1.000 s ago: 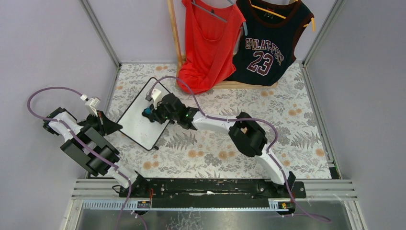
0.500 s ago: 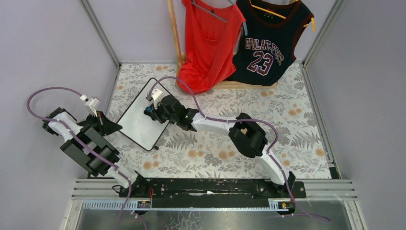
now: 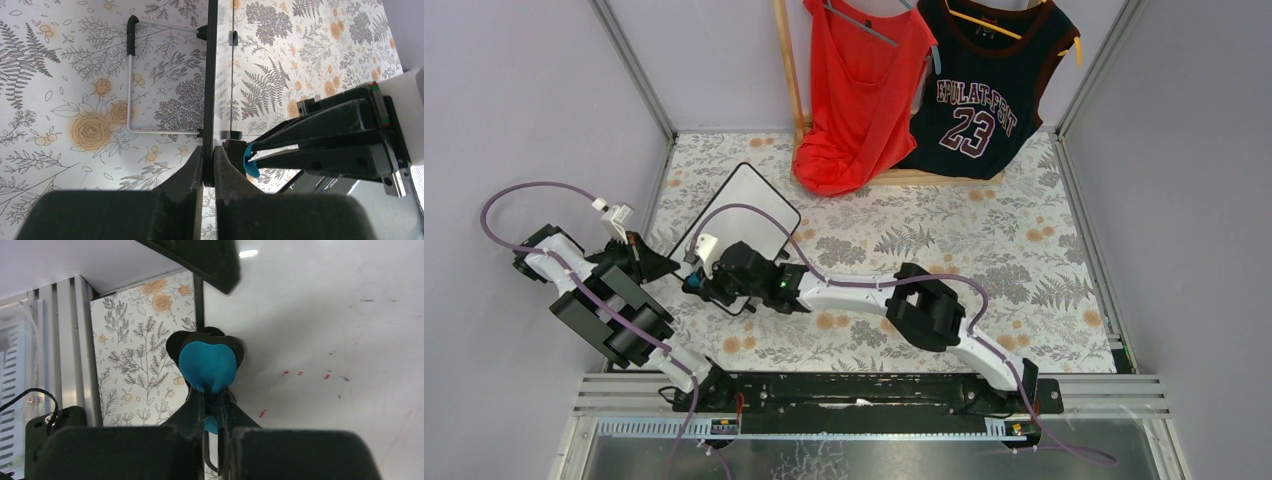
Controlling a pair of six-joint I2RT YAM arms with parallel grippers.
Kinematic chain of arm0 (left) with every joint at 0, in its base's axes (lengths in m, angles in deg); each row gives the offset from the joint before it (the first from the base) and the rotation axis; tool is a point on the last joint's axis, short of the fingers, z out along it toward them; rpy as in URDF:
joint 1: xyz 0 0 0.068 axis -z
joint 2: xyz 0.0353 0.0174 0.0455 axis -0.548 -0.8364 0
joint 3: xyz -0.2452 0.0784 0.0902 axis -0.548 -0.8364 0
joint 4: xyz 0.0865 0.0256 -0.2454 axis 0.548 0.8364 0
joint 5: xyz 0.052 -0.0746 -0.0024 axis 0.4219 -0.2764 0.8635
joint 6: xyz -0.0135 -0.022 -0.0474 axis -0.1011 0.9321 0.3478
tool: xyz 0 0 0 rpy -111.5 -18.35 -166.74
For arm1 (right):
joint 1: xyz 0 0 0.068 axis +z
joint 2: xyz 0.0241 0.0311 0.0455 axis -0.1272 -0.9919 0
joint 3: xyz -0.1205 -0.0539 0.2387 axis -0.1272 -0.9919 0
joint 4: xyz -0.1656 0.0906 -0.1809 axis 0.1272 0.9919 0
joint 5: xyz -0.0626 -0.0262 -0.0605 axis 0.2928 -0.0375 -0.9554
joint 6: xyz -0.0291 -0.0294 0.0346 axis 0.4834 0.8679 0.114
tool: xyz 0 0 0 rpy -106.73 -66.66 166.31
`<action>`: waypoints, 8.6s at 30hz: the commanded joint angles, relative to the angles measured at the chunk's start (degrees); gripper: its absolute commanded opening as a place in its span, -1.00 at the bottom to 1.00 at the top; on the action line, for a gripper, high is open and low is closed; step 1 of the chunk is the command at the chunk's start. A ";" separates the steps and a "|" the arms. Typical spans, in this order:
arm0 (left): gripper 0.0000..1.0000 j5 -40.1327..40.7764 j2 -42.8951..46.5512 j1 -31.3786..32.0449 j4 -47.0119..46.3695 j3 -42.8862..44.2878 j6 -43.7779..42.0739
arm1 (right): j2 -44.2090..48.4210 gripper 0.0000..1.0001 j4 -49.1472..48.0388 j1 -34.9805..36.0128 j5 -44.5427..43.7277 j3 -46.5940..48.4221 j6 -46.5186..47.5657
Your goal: Erase the whiteboard
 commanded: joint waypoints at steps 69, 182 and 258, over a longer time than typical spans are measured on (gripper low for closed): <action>-1.00 12.21 -0.71 0.99 -4.45 -2.40 -6.03 | 3.95 -1.00 -6.54 -12.83 -5.80 -14.60 -2.74; -0.59 11.74 -2.27 0.92 -4.45 3.75 1.96 | 55.09 -0.52 39.75 -34.90 -1.97 -65.15 -13.55; 0.06 3.12 0.74 -0.15 -8.05 9.32 13.24 | 60.21 0.27 38.97 -34.81 -9.48 -64.98 -14.08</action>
